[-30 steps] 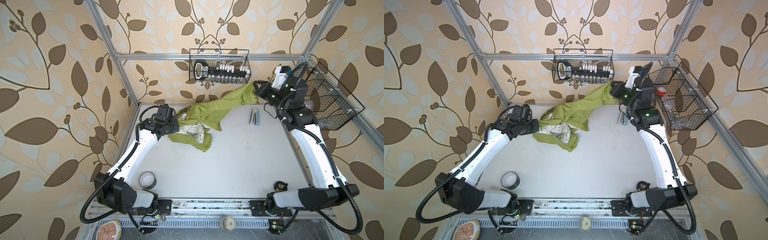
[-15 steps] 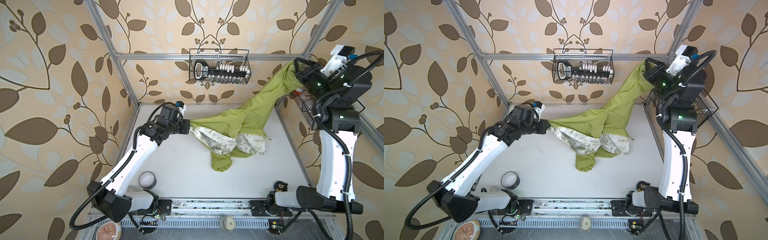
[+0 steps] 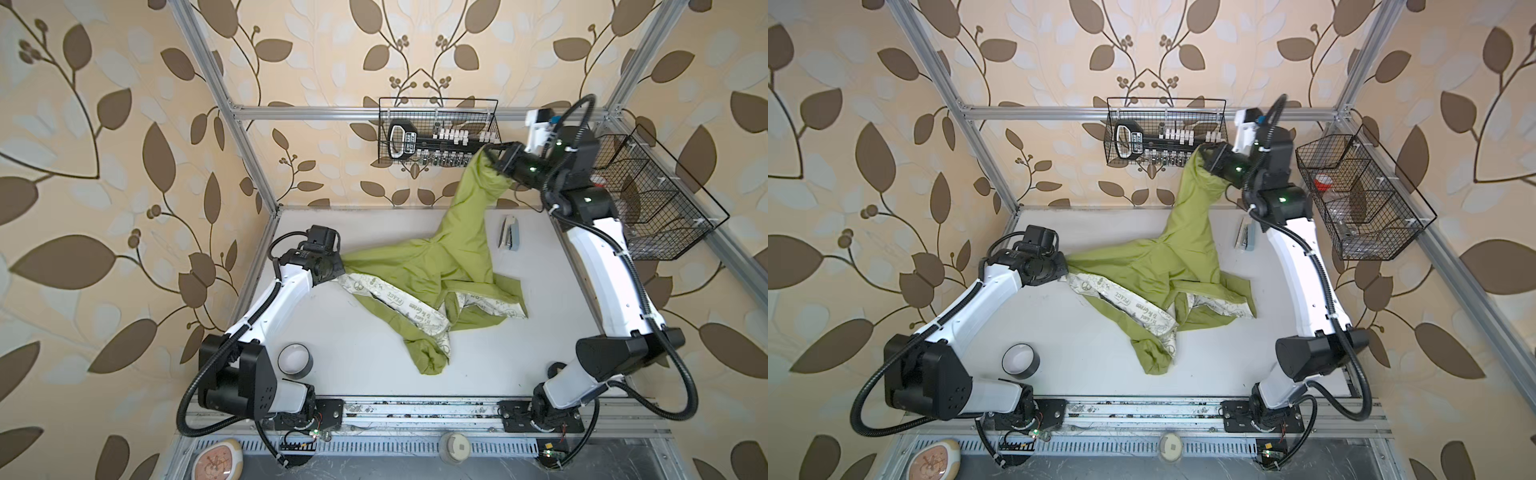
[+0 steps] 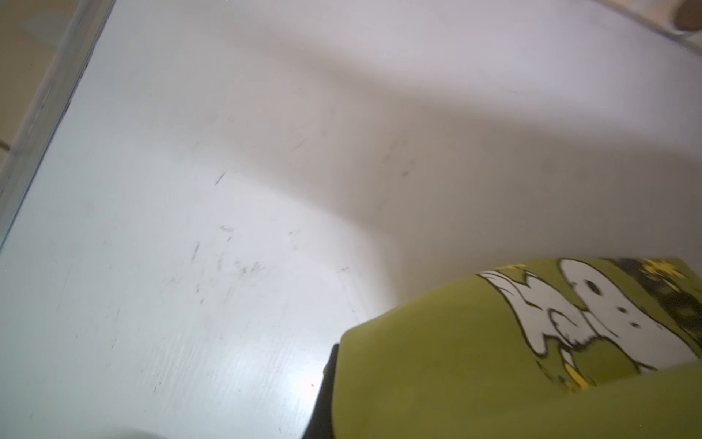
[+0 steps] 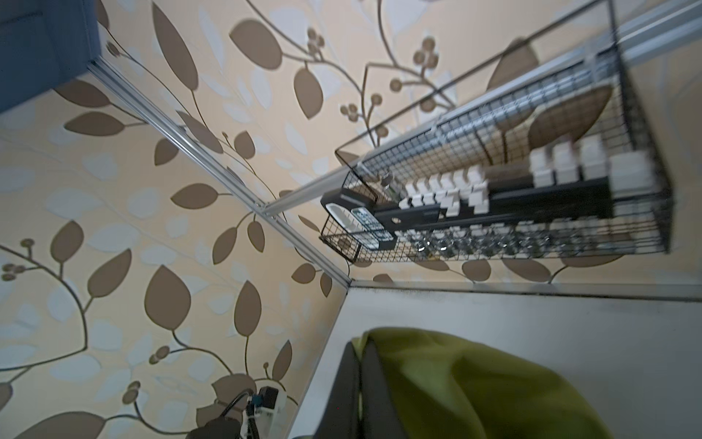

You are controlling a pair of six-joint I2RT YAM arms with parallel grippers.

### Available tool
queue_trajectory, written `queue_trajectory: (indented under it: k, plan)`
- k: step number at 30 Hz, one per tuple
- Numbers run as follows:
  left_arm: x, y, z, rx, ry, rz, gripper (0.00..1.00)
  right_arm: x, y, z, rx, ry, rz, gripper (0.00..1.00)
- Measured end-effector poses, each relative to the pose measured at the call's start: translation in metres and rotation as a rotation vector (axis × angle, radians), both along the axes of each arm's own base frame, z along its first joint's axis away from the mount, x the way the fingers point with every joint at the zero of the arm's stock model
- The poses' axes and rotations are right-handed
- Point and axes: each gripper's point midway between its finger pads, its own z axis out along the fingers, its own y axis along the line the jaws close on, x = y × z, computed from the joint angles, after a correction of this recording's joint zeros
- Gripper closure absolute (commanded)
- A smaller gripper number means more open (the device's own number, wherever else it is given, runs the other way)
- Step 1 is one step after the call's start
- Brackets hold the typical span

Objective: Zip up the jacket

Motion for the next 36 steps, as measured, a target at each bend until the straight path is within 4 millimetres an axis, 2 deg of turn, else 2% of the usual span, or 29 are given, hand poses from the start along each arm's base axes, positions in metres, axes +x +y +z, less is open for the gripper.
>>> queue_trajectory:
  k: [2, 5, 7, 9, 11, 12, 14, 15, 16, 17, 18, 21, 22, 23, 25, 29, 31, 33, 35, 36]
  plan:
    - [-0.006, 0.018, -0.015, -0.040, 0.029, 0.085, 1.00, 0.007, 0.038, -0.030, -0.044, 0.048, 0.062, 1.00]
    - [-0.009, 0.030, -0.028, -0.112, 0.028, 0.171, 1.00, 0.013, 0.092, -0.065, -0.101, 0.098, 0.154, 1.00]
    - [-0.012, 0.033, -0.040, -0.167, 0.029, 0.219, 1.00, 0.021, 0.130, -0.077, -0.124, 0.103, 0.213, 1.00]
    - [-0.017, 0.036, -0.055, -0.235, 0.036, 0.271, 0.98, 0.030, 0.164, -0.084, -0.130, 0.094, 0.263, 0.95]
    - [-0.028, 0.042, -0.075, -0.307, 0.057, 0.335, 0.61, 0.035, 0.200, -0.096, -0.125, 0.088, 0.322, 0.85]
    - [-0.035, 0.044, -0.084, -0.341, 0.072, 0.372, 0.50, 0.035, 0.211, -0.104, -0.127, 0.094, 0.341, 0.79]
    - [-0.049, 0.047, -0.098, -0.394, 0.104, 0.435, 0.41, 0.031, 0.232, -0.133, -0.145, 0.142, 0.385, 0.62]
    - [-0.051, 0.047, -0.099, -0.406, 0.105, 0.450, 0.40, 0.029, 0.237, -0.141, -0.158, 0.151, 0.399, 0.57]
    - [-0.053, 0.047, -0.100, -0.416, 0.106, 0.459, 0.38, 0.023, 0.245, -0.161, -0.177, 0.195, 0.417, 0.54]
    - [-0.053, 0.044, -0.097, -0.436, 0.096, 0.458, 0.37, 0.019, 0.250, -0.176, -0.191, 0.229, 0.429, 0.44]
    - [-0.051, 0.043, -0.093, -0.445, 0.078, 0.455, 0.37, 0.018, 0.251, -0.184, -0.207, 0.234, 0.436, 0.41]
    - [-0.045, 0.039, -0.070, -0.470, -0.001, 0.426, 0.38, 0.015, 0.248, -0.209, -0.250, 0.272, 0.433, 0.26]
    - [-0.044, 0.035, -0.060, -0.468, -0.032, 0.401, 0.39, 0.011, 0.240, -0.218, -0.285, 0.290, 0.418, 0.10]
    - [-0.042, 0.030, -0.049, -0.463, -0.065, 0.368, 0.39, 0.006, 0.233, -0.223, -0.313, 0.303, 0.409, 0.00]
    - [-0.036, 0.011, -0.024, -0.453, -0.118, 0.274, 0.41, -0.001, 0.218, -0.220, -0.355, 0.293, 0.387, 0.00]
    - [-0.022, -0.045, 0.017, -0.438, -0.175, 0.040, 0.42, -0.022, 0.180, -0.183, -0.366, 0.219, 0.336, 0.00]
    - [-0.020, -0.074, 0.031, -0.429, -0.183, -0.078, 0.42, -0.033, 0.148, -0.164, -0.338, 0.185, 0.291, 0.00]
    - [-0.024, -0.105, 0.039, -0.411, -0.173, -0.199, 0.40, -0.038, 0.104, -0.149, -0.287, 0.159, 0.212, 0.00]
    - [-0.029, -0.130, 0.042, -0.387, -0.160, -0.301, 0.38, -0.036, 0.053, -0.147, -0.238, 0.155, 0.114, 0.02]
    - [-0.033, -0.143, 0.042, -0.371, -0.147, -0.355, 0.37, -0.034, 0.028, -0.151, -0.218, 0.165, 0.062, 0.09]
